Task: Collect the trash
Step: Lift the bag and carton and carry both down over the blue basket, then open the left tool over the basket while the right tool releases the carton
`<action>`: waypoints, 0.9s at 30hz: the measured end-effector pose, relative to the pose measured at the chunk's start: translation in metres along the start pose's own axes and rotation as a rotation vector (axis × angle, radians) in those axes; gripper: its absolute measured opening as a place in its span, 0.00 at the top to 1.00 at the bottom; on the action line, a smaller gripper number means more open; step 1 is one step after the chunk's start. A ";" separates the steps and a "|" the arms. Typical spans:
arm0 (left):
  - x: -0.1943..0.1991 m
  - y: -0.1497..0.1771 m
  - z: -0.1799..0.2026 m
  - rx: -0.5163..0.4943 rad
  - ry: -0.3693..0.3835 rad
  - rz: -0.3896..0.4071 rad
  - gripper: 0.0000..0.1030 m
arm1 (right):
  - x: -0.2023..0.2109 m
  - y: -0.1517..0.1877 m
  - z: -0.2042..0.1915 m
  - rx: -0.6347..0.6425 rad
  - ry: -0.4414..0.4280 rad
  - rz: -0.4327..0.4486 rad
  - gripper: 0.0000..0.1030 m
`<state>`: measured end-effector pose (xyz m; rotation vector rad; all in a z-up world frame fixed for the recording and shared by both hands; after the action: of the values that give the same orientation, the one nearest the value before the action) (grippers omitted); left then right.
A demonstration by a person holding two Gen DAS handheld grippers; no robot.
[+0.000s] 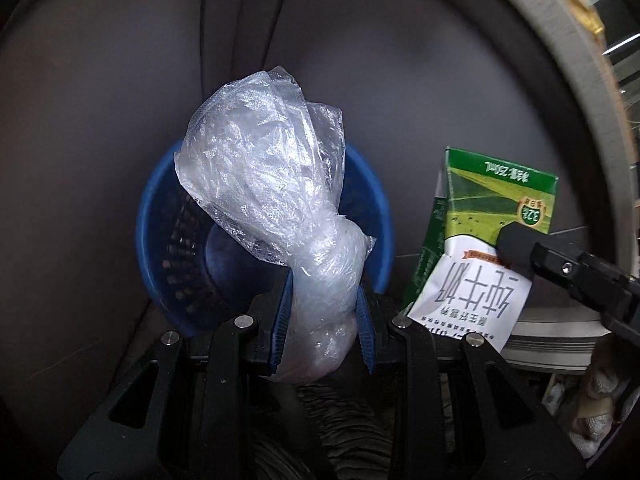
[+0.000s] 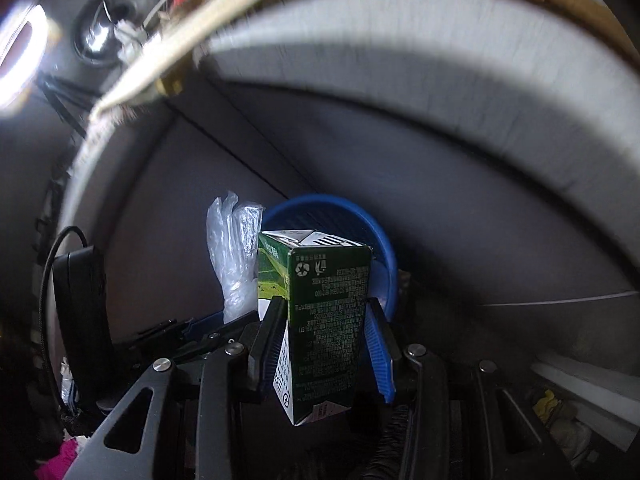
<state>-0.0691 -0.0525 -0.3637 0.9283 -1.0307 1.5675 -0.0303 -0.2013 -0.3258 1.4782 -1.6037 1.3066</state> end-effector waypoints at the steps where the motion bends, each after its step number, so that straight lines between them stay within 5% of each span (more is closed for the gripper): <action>1: -0.008 0.002 -0.004 0.006 0.000 -0.007 0.71 | -0.009 0.001 0.002 0.005 0.005 -0.007 0.61; 14: -0.072 0.013 -0.015 0.013 0.009 -0.037 0.71 | -0.070 0.005 0.011 0.089 0.065 -0.036 0.61; 20: -0.073 0.007 -0.024 0.005 0.000 -0.032 0.40 | -0.082 0.009 0.011 0.093 0.069 -0.045 0.61; 27: -0.062 0.001 -0.048 0.041 -0.031 -0.003 0.38 | -0.086 0.016 0.009 0.110 0.068 -0.070 0.61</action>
<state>-0.0609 -0.0271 -0.4375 0.9844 -1.0224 1.5813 -0.0264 -0.1785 -0.4104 1.5243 -1.4446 1.4098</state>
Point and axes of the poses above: each gripper's, at about its wrist camera, not at the fingertips, and x roughly against the way its jaws point, z to its right, y to its underside, the point moved 2 cm from there along -x, roughly the way its jaws point, and after that the axes turned 1 degree about -z, right-handed, at the moved point
